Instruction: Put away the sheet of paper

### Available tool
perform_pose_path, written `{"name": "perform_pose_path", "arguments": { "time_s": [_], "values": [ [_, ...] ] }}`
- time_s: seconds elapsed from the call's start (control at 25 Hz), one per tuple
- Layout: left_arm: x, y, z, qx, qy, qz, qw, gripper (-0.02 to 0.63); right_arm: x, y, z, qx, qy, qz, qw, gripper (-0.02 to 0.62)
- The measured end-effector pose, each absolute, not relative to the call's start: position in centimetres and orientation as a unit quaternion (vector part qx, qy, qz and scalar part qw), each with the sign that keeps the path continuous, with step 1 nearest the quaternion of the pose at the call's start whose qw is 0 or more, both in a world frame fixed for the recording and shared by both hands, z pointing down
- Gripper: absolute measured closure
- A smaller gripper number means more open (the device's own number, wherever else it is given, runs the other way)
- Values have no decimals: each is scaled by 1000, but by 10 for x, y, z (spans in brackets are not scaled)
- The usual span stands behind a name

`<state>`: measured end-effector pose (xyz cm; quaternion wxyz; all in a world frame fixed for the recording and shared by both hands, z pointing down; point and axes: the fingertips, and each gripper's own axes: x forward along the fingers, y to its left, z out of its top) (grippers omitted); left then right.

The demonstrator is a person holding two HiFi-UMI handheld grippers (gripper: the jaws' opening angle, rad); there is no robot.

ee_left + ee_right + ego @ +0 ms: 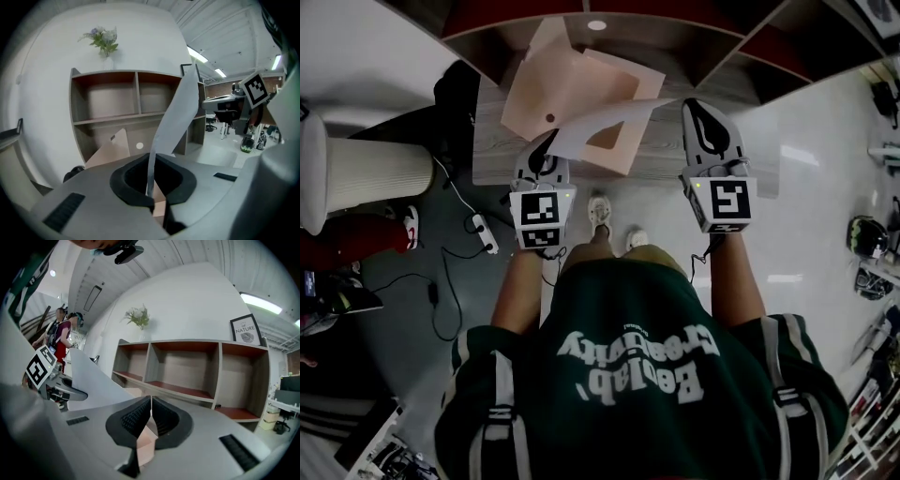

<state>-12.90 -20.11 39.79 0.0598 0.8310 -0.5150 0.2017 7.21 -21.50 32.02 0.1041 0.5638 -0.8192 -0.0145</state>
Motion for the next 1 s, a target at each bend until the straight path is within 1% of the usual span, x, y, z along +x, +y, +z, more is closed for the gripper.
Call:
{"name": "perform_pose_path", "arguments": {
  "time_s": [0.24, 0.44, 0.52, 0.68, 1.0],
  "values": [
    [-138, -213, 421, 863, -415, 251, 143, 588, 51, -251, 326, 570, -812, -19, 126, 558],
    [-145, -221, 454, 868, -325, 293, 234, 588, 41, -271, 335, 583, -801, -18, 138, 558],
    [-148, -232, 469, 864, -310, 306, 253, 588, 36, -275, 338, 587, -796, -22, 147, 558],
    [-161, -261, 494, 842, -331, 343, 253, 588, 28, -279, 347, 587, -792, -24, 166, 558],
    [-178, -309, 539, 801, -380, 412, 211, 588, 16, -287, 359, 591, -784, -24, 186, 558]
  ]
}}
